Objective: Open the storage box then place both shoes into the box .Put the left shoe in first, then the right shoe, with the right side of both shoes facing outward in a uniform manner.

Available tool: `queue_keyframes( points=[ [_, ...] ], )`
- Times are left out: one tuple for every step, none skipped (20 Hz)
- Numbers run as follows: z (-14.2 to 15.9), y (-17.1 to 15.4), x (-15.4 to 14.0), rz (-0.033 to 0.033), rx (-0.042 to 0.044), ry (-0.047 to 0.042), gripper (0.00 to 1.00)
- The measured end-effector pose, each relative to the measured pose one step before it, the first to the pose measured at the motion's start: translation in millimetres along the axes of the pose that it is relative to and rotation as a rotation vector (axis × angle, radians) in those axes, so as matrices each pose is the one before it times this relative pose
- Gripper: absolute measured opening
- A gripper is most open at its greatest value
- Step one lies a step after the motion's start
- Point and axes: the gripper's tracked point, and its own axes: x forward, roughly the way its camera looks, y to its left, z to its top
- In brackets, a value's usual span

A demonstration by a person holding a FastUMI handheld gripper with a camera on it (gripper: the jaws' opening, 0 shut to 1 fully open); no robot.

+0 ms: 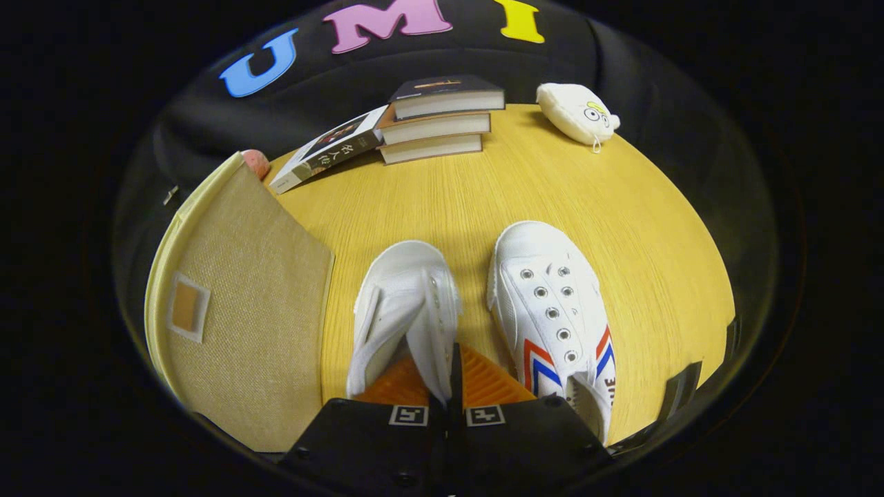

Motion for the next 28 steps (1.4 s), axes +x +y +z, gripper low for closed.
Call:
queue_keyframes(
  points=[
    [4.24, 2.68, -5.47, 0.01256, -0.00655, -0.01023, 0.05],
    [4.15, 1.82, -5.03, 0.00759, -0.00804, -0.00957, 0.05],
    [3.59, 1.38, -4.83, 0.00474, 0.00138, -0.00506, 0.05],
    [11.37, 1.84, -5.97, 0.00586, 0.01363, -0.00393, 0.05],
    [5.02, 3.03, -7.91, 0.00799, 0.02229, -0.00419, 0.05],
    [6.34, 2.08, -8.68, 0.00582, 0.02923, -0.00336, 0.05],
    [6.45, 2.17, -8.81, -0.00013, 0.02837, -0.00007, 0.05],
    [6.83, 1.32, -9.91, -0.00464, 0.02148, -0.00115, 0.05],
    [7.88, 2.9, -8.95, -0.00582, 0.01236, -0.00174, 0.05],
    [8.62, 4.52, -9.7, -0.00454, 0.0119, -0.0047, 0.05],
    [8.4, 6.36, -8.08, 0.00011, 0.01291, -0.00438, 0.05],
    [9.01, 8.7, -9.24, 0.00599, 0.01561, -0.0072, 0.05],
    [7.58, 11.69, -8.58, 0.01248, 0.02278, -0.00254, 0.05],
    [-0.73, 13.24, -9.18, 0.02314, 0.02142, -0.00434, 0.05],
    [5.39, 14.74, -5.18, 0.02676, 0.01364, -0.0034, 0.05],
    [3.02, 13.56, -4.02, 0.01852, 0.00747, 0.00495, 0.05],
    [0.22, 11.82, -2.89, 0.00618, 0.00955, 0.01143, 0.05],
    [-3.22, 14.09, -0.94, -0.00361, 0.01618, 0.01829, 0.05],
    [-2.87, 9.55, 0.34, -0.00155, 0.00264, 0.01214, 0.05],
    [-5.61, 11.57, 2.81, 0.00027, -0.01116, 0.01961, 0.05],
    [-6.74, 11.56, 2.06, 0.00003, -0.01123, 0.01908, 0.05],
    [-8.3, 10.65, 2.07, -0.00289, 0.00093, 0.02334, 0.05],
    [-8.18, 10.65, 3.7, -0.0033, 0.00504, 0.02259, 0.05],
    [-8.89, 10.42, 3.71, -0.00052, -0.00132, 0.02454, 0.05],
    [-8.03, 9.76, 4.6, 0.00031, -0.00093, 0.02462, 0.05],
    [-9.34, 8.83, 5.03, -0.00113, 0.00117, 0.02188, 0.05],
    [-7.18, 6.92, 6.69, -0.00376, 0.002, 0.02117, 0.05],
    [-6.04, 5.46, 6.63, -0.00817, 0.00139, 0.01462, 0.05]
  ],
)
